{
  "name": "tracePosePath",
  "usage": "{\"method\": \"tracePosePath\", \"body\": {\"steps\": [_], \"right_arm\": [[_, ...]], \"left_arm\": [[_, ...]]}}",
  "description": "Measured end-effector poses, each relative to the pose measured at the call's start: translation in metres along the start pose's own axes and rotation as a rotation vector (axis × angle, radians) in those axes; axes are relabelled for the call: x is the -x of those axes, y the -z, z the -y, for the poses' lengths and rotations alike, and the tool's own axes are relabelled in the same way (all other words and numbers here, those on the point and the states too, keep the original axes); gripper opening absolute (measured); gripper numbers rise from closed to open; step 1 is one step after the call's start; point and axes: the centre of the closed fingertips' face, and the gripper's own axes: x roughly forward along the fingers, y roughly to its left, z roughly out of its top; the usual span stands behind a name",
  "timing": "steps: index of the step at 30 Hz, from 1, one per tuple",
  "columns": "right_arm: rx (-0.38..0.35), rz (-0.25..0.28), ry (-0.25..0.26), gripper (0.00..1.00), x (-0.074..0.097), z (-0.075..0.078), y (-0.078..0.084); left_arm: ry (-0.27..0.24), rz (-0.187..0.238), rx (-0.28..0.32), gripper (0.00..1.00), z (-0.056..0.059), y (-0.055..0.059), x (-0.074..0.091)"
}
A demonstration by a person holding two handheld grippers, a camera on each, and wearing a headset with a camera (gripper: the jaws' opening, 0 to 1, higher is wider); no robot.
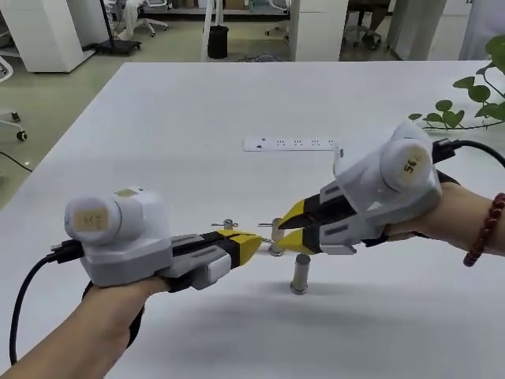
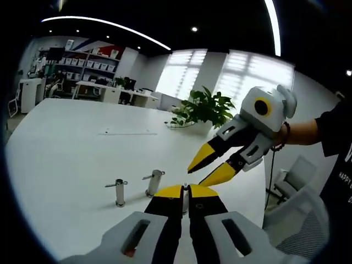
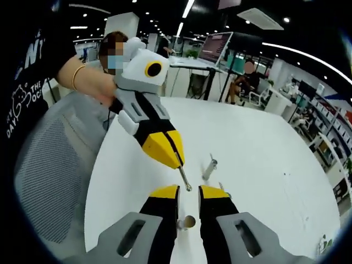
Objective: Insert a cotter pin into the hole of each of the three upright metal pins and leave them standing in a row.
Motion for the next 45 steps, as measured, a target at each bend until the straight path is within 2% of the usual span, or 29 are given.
{"method": "tracePosePath", "body": {"steps": [2,5,7,11,17,23,25,29,32,39,45], "right_arm": [[-0.084,0.019,-0.021,0.11,0.0,-0.002,0.0],[-0.154,0.042,-0.042,0.14,0.001,-0.004,0.001],[-0.164,0.049,-0.062,0.14,0.003,-0.006,0.001],[-0.228,0.083,-0.087,0.16,0.006,-0.004,0.002],[-0.328,0.138,-0.164,0.16,0.009,-0.017,-0.002],[-0.369,0.172,-0.235,0.16,0.011,-0.03,-0.006],[-0.371,0.175,-0.241,0.16,0.011,-0.031,-0.006],[-0.406,0.211,-0.296,0.15,0.013,-0.039,-0.012],[-0.422,0.228,-0.317,0.15,0.013,-0.041,-0.014],[-0.454,0.268,-0.352,0.12,0.016,-0.044,-0.02],[-0.455,0.288,-0.36,0.1,0.016,-0.045,-0.024]], "left_arm": [[0.006,0.01,-0.013,0.0,-0.001,-0.001,0.003],[0.021,0.026,-0.032,0.0,0.0,-0.004,0.006],[0.027,0.03,-0.046,0.0,0.0,-0.005,0.008],[0.055,0.037,-0.066,0.0,0.001,-0.005,0.011],[0.114,0.045,-0.093,0.0,0.008,-0.006,0.016],[0.161,0.045,-0.112,0.0,0.017,-0.004,0.019],[0.18,0.048,-0.116,0.0,0.02,-0.003,0.02],[0.211,0.054,-0.118,0.0,0.026,-0.004,0.022],[0.228,0.06,-0.116,0.0,0.029,-0.006,0.023],[0.266,0.082,-0.107,0.0,0.038,-0.01,0.025],[0.283,0.107,-0.081,0.0,0.041,-0.013,0.027]]}}
